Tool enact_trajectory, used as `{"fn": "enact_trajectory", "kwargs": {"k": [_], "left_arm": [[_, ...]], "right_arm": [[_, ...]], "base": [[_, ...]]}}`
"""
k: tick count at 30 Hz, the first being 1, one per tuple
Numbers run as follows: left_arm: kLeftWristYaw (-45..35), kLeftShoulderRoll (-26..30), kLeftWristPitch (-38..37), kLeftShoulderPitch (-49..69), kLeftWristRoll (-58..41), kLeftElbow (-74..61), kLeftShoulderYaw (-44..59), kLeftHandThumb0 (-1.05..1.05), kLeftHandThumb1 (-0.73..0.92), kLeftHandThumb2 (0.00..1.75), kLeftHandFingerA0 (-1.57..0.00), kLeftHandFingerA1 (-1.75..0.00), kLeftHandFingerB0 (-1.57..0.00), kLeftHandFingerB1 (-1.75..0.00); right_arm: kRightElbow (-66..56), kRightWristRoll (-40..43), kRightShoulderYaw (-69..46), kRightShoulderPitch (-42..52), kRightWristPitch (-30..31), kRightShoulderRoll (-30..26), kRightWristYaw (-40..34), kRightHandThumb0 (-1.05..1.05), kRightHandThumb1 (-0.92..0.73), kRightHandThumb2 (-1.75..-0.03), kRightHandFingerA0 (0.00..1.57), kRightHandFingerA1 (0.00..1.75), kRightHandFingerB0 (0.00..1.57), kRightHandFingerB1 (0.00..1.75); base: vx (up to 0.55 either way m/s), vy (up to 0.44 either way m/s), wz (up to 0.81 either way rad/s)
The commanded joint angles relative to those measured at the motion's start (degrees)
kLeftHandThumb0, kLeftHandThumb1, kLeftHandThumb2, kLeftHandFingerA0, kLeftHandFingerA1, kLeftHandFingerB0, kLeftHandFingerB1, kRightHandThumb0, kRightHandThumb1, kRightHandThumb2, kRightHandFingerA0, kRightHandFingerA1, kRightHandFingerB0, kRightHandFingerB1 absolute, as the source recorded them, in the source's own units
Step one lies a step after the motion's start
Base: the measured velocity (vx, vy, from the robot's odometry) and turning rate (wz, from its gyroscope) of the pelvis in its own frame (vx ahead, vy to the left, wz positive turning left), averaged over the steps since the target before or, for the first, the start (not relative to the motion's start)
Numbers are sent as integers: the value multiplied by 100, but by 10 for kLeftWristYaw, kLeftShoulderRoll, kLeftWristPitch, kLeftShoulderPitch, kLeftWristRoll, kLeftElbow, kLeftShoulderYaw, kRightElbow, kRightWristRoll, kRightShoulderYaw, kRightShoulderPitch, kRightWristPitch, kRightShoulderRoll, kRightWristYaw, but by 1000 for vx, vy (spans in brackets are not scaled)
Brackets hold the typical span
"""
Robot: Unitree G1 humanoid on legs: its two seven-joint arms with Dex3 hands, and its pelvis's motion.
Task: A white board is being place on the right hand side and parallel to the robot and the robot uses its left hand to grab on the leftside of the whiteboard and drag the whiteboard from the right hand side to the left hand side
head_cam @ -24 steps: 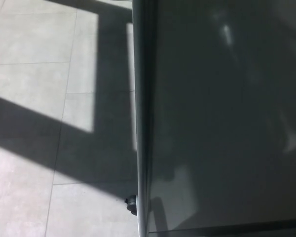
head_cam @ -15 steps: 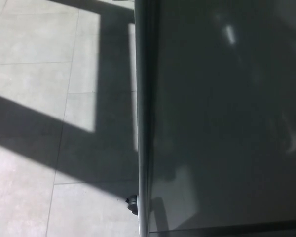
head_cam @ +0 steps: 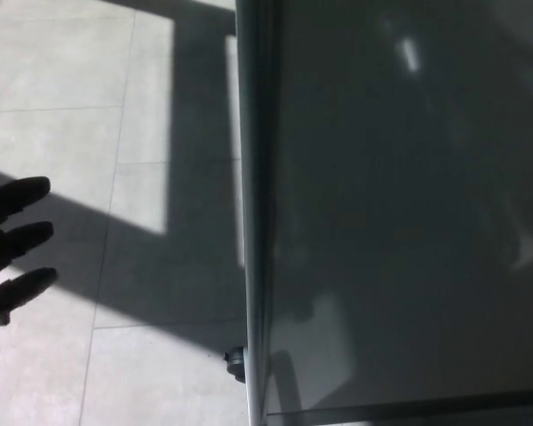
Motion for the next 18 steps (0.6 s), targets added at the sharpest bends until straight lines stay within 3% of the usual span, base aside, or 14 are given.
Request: {"fn": "enact_trajectory", "kwargs": {"k": [1, 2, 3, 4, 5, 6, 12, 15, 16, 18], "left_arm": [[-1, -6, 69, -77, 2, 14, -32, -46, 51, 59, -6, -26, -7, -22], [0, -7, 67, -87, 8, 18, -39, -46, 51, 59, -6, -26, -7, -22], [8, -16, 78, -113, 14, 29, -50, -54, 38, 72, -5, -35, -4, -25], [9, -23, 82, -129, 15, 38, -57, -49, 48, 60, -6, -28, -6, -21], [5, -26, 82, -136, 13, 46, -60, -49, 48, 60, -6, -28, -6, -21], [-7, -33, 89, -153, 2, 67, -60, -47, 34, 74, 0, -33, 0, -26], [-48, -50, 124, -244, 4, 142, -94, -57, 37, 72, 0, -21, 0, -11], [-44, -57, 131, -276, 15, 165, -108, -57, 36, 75, -2, -29, -1, -15], [-44, -59, 133, -285, 18, 170, -111, -61, 44, 54, -8, -29, 0, -21], [-42, -62, 133, -295, 24, 174, -120, -67, 39, 60, -9, -32, -4, -17]], "right_arm": [[6, 2, 3, -2, -22, -10, 0, -71, -78, -70, 34, 97, 12, 64], [5, 1, 6, -1, -25, -9, 0, -71, -78, -70, 34, 97, 12, 64], [5, 4, 5, -1, -20, -9, 4, -72, -79, -68, 33, 94, 12, 62], [6, 6, 4, 0, -18, -9, 7, -72, -79, -67, 32, 94, 12, 61], [8, 7, 4, 1, -18, -9, 10, -72, -79, -67, 32, 94, 12, 61], [9, 10, 2, 1, -18, -8, 13, -72, -78, -67, 33, 96, 11, 62], [9, 7, 6, 3, -26, -7, 9, -73, -78, -67, 33, 98, 13, 65], [10, 11, 3, 2, -24, -7, 13, -76, -77, -65, 35, 100, 14, 67], [11, 9, 4, 2, -25, -7, 10, -76, -77, -65, 36, 101, 15, 66], [10, 8, 5, 4, -26, -5, 7, -75, -77, -66, 35, 99, 15, 66]], "base": [[0, 0, 0], [0, 0, 0], [0, 0, 0], [0, 0, 0], [0, 0, 0], [0, 0, 0], [0, 0, 0], [0, 0, 0], [0, 0, 0], [0, 0, 0]]}}
